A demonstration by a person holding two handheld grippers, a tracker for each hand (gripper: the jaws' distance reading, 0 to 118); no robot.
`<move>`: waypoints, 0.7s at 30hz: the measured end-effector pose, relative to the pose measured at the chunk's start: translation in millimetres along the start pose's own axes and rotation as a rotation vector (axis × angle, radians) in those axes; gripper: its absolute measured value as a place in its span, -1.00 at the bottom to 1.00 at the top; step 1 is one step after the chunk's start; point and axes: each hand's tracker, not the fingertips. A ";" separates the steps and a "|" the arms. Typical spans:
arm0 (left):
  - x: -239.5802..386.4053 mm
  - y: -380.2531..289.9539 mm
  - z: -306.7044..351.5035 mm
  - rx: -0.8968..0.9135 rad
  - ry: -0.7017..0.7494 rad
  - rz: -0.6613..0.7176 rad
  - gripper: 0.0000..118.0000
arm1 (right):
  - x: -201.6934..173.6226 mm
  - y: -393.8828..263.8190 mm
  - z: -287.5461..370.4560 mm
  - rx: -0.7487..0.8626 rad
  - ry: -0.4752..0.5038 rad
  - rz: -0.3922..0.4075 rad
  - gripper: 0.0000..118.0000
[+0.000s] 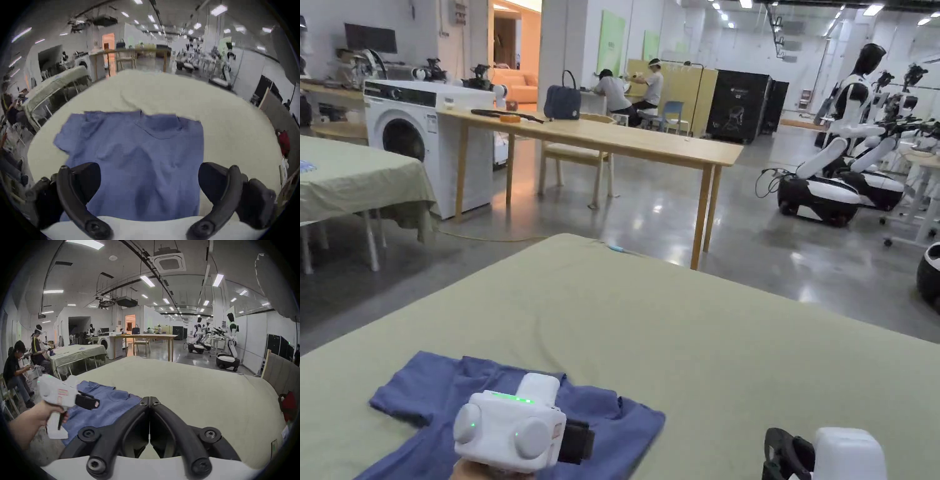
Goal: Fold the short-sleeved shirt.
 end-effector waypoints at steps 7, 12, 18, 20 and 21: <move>15.0 -27.7 -73.5 -0.191 0.051 -0.014 -0.85 | 8.9 -8.8 -20.7 -0.057 -0.034 0.021 -0.99; 6.5 -9.8 -60.9 -0.129 0.068 -0.032 -0.98 | 17.1 -10.2 -21.5 -0.068 -0.040 0.014 -0.99; 34.3 1.6 -4.5 0.001 -0.015 -0.025 -0.97 | 39.0 -5.6 10.3 -0.034 -0.052 -0.040 -0.99; 62.6 13.7 18.2 0.035 -0.096 -0.047 -0.98 | 51.3 -4.1 27.4 -0.017 -0.074 -0.052 -0.99; 77.8 19.3 25.7 0.059 -0.104 -0.075 -0.98 | 58.9 -3.5 36.6 -0.005 -0.088 -0.062 -0.99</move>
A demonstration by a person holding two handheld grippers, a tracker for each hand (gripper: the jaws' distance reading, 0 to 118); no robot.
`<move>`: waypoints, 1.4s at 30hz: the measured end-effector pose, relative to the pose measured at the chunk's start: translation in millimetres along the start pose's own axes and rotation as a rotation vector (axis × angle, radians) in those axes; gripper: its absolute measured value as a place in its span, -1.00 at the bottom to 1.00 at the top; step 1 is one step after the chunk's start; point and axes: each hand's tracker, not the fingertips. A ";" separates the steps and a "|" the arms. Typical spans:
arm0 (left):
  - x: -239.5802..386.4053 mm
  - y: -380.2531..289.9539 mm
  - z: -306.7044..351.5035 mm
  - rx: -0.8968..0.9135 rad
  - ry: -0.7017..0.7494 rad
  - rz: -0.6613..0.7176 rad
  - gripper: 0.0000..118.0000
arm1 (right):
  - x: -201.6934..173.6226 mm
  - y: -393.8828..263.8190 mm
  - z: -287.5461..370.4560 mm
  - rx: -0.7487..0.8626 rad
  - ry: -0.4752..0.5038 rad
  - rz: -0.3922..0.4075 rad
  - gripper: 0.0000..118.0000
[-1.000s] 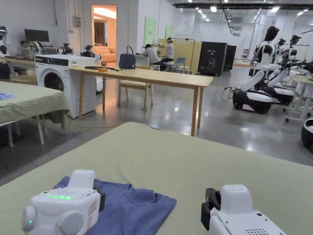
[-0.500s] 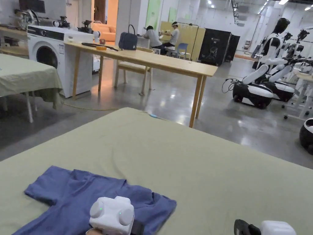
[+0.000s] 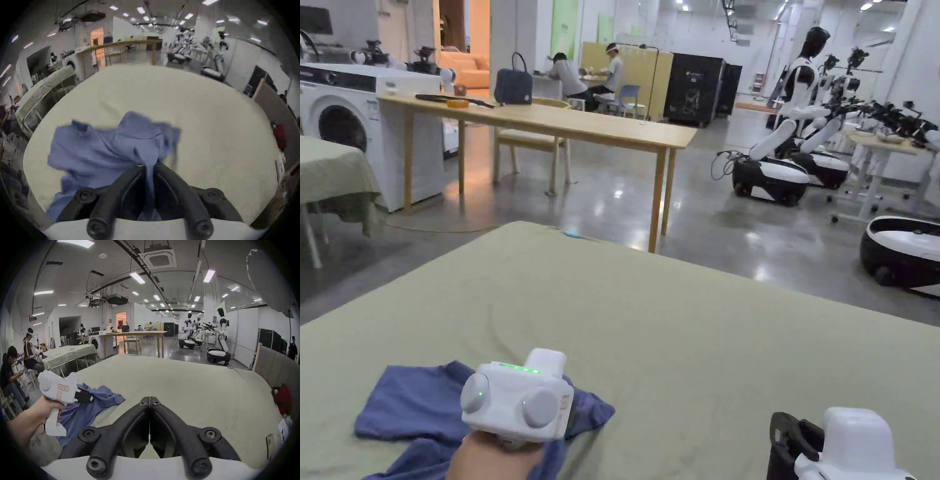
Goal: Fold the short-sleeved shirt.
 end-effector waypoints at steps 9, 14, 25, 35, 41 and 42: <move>227.5 31.4 85.0 0.174 -0.400 -0.149 -0.98 | 102.7 -1.7 88.6 0.071 -0.189 -0.061 -0.99; 356.1 6.8 84.4 0.143 -0.516 -0.305 -0.98 | 163.5 -17.6 123.1 0.061 -0.314 -0.091 -0.99; 451.4 -93.5 -21.1 0.000 -0.395 -0.505 1.00 | 237.0 -66.0 143.9 -0.016 -0.422 -0.151 -0.99; 261.4 -61.8 150.6 0.511 -0.311 -0.374 0.99 | 194.7 -64.0 119.1 0.004 -0.301 -0.107 -0.99; 128.3 -93.0 175.4 0.406 -0.070 -0.275 -1.00 | 157.5 -79.6 98.3 0.024 -0.226 -0.134 -0.99; 114.1 -98.2 174.3 0.419 -0.054 -0.253 -1.00 | 153.4 -80.8 95.5 0.026 -0.218 -0.153 -0.99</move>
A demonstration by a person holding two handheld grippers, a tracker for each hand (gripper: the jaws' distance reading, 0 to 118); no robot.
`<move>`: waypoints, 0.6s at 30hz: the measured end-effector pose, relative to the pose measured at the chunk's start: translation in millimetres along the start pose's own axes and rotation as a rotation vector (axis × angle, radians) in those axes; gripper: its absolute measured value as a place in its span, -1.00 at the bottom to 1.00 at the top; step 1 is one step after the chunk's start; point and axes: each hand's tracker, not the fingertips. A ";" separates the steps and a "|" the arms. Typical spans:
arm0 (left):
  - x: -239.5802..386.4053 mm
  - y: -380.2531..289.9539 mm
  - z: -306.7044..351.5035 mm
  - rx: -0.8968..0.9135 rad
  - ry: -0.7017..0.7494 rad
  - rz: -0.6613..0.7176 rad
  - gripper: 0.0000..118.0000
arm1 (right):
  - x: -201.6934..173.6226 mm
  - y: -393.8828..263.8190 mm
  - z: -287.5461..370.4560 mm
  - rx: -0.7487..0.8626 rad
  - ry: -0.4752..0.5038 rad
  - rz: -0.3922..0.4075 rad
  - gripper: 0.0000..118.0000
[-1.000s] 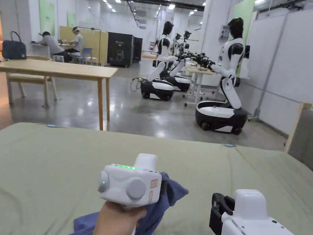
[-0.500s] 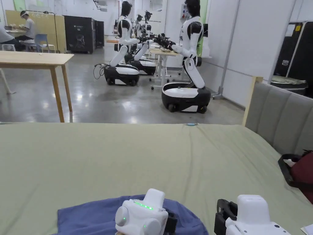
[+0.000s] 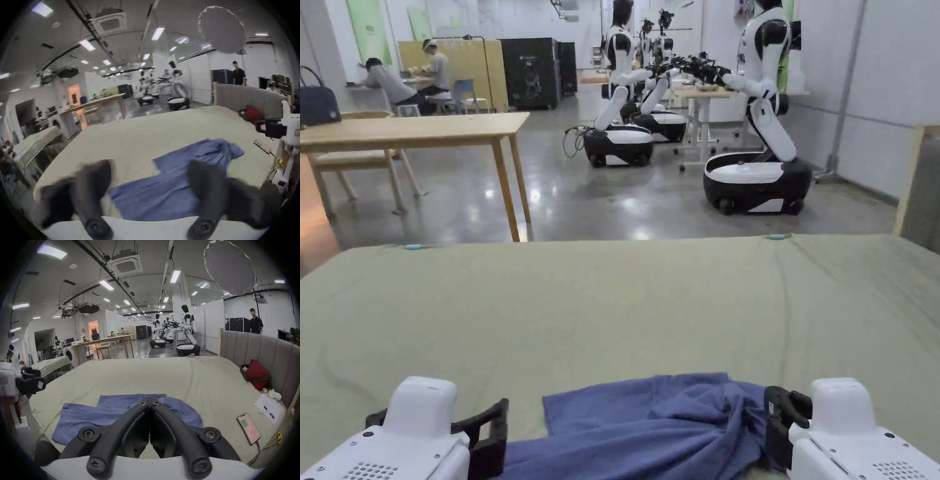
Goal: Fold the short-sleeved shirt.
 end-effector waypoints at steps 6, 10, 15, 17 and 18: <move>-69.2 -21.8 -12.0 -0.046 0.087 0.110 -1.00 | -21.4 -6.9 -4.7 -0.046 0.010 -0.003 -0.99; -103.1 -27.5 -52.6 -0.201 0.091 0.152 -1.00 | -22.1 -5.5 -4.1 -0.056 0.005 0.014 -0.99; -113.1 -50.8 -116.5 -0.288 0.048 0.196 0.98 | -9.7 -4.8 -12.7 -0.093 -0.031 0.022 -0.99; -116.3 -62.7 -153.3 -0.371 0.102 0.137 0.94 | -0.2 -6.8 -14.9 -0.108 -0.048 0.020 -0.99; -112.5 -72.3 -165.8 -0.424 0.103 0.123 0.95 | 3.9 -8.0 -15.2 -0.113 -0.060 0.021 -0.99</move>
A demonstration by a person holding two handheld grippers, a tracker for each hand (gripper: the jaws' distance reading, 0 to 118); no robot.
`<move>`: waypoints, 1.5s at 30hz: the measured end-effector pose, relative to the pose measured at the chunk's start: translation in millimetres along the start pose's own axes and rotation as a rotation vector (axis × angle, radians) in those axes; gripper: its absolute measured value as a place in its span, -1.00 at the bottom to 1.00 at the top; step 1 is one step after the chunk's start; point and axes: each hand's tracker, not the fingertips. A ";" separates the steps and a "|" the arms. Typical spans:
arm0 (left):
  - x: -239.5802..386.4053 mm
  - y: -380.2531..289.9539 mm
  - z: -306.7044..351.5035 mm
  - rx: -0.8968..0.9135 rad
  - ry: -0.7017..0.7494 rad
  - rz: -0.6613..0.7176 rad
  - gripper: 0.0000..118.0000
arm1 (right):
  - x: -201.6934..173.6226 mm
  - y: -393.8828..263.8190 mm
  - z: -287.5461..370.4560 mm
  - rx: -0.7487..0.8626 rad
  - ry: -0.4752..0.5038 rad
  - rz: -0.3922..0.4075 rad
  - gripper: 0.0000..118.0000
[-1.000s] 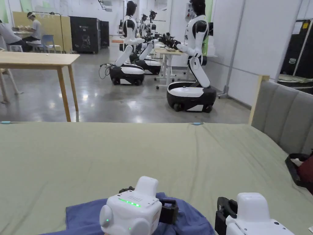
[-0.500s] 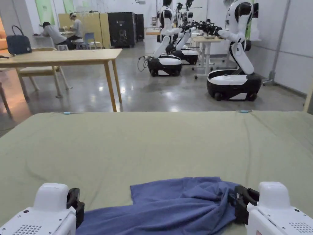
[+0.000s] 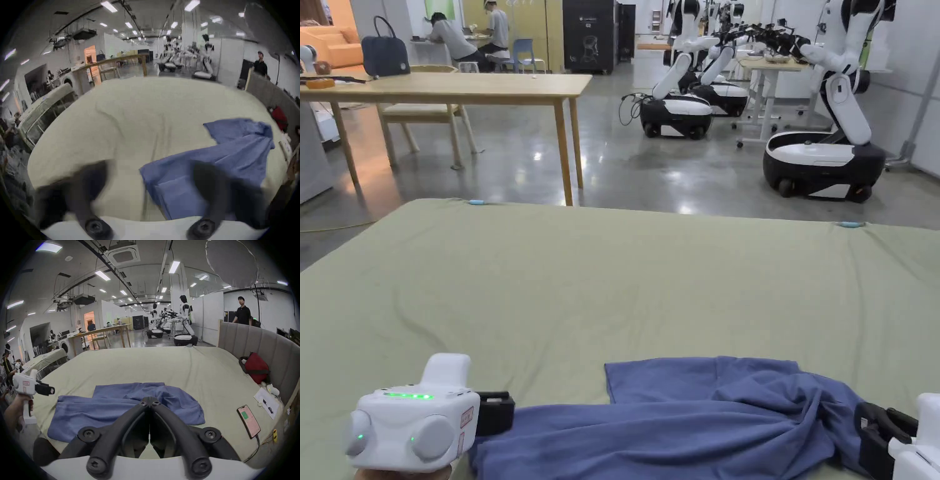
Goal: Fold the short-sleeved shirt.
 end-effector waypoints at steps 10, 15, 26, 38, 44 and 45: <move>11.2 -3.8 -33.9 -0.161 0.011 0.054 -0.94 | 72.4 -19.1 -35.2 -0.147 -0.179 0.053 -0.63; 41.2 12.8 9.8 -0.088 0.031 -0.106 -0.94 | 119.3 -33.0 -78.9 -0.247 -0.171 0.029 0.97; 42.1 63.2 56.8 0.083 -0.024 -0.076 -0.94 | 131.8 -71.1 -166.1 -0.469 0.041 0.200 0.00; 36.1 75.1 76.7 0.147 -0.002 -0.095 -0.94 | 133.3 26.4 -99.4 -0.238 0.100 0.000 -0.83; 17.3 136.7 139.4 0.317 -0.006 -0.061 -0.94 | 119.4 136.0 -46.5 -0.044 0.056 0.061 -0.83; 14.4 147.2 147.5 0.338 0.001 -0.062 -0.94 | 120.5 154.4 -40.6 -0.017 0.049 0.049 -0.83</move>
